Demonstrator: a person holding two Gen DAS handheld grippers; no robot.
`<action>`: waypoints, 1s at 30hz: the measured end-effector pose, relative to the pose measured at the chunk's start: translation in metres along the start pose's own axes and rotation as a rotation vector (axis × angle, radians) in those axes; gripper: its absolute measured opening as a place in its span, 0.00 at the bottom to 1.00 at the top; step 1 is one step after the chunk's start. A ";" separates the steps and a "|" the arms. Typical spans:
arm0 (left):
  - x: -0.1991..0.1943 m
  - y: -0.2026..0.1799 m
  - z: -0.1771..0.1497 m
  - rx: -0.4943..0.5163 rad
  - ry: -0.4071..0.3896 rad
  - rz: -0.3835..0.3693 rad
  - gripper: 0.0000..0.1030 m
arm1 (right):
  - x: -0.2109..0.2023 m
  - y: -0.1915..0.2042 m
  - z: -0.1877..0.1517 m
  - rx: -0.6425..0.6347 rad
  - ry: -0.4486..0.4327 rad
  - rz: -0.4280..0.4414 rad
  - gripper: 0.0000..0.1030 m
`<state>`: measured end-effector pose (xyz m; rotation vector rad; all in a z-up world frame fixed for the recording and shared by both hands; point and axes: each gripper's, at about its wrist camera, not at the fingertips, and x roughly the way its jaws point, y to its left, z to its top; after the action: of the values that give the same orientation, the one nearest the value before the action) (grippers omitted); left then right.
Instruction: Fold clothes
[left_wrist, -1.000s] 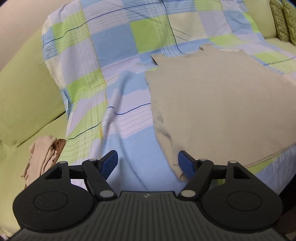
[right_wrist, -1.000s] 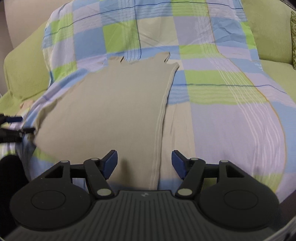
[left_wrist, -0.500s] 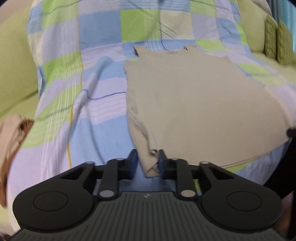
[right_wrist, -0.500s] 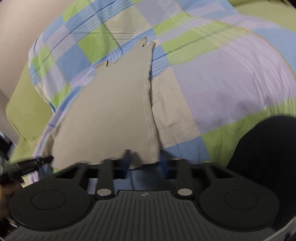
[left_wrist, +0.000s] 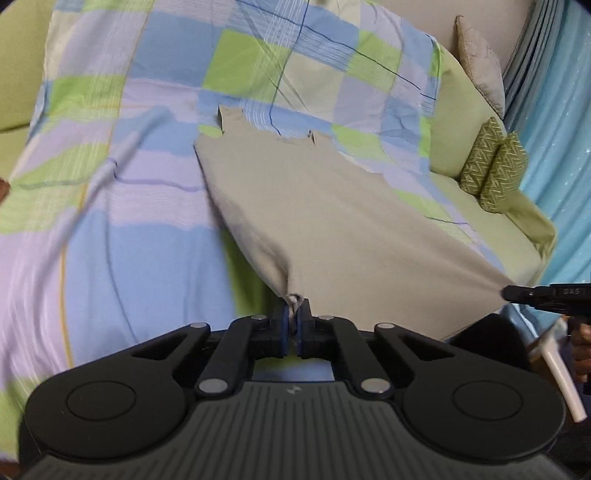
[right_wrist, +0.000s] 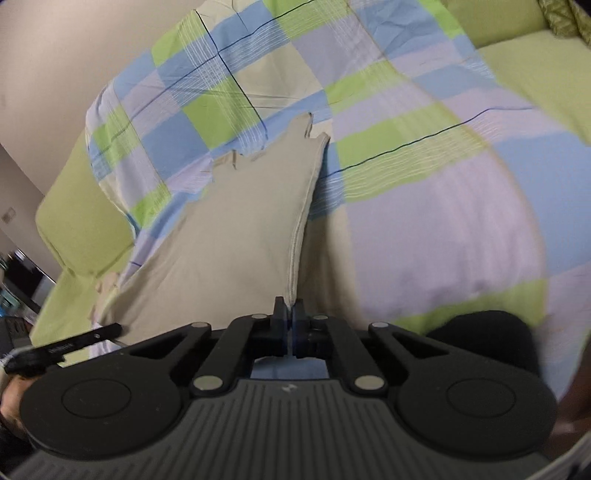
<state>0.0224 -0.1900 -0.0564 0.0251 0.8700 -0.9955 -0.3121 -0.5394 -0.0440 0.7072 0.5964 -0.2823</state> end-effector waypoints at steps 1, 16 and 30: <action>0.003 0.005 -0.006 -0.032 0.022 -0.004 0.00 | 0.003 -0.002 -0.003 0.002 0.007 -0.011 0.01; -0.014 0.052 -0.007 -0.020 0.045 0.220 0.19 | 0.009 -0.002 0.006 -0.121 -0.063 -0.209 0.15; 0.148 0.025 0.190 0.400 -0.112 0.103 0.38 | 0.123 0.076 0.070 -0.373 -0.040 0.037 0.34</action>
<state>0.1968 -0.3571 -0.0332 0.3483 0.5514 -1.0498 -0.1511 -0.5369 -0.0353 0.3515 0.5776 -0.1436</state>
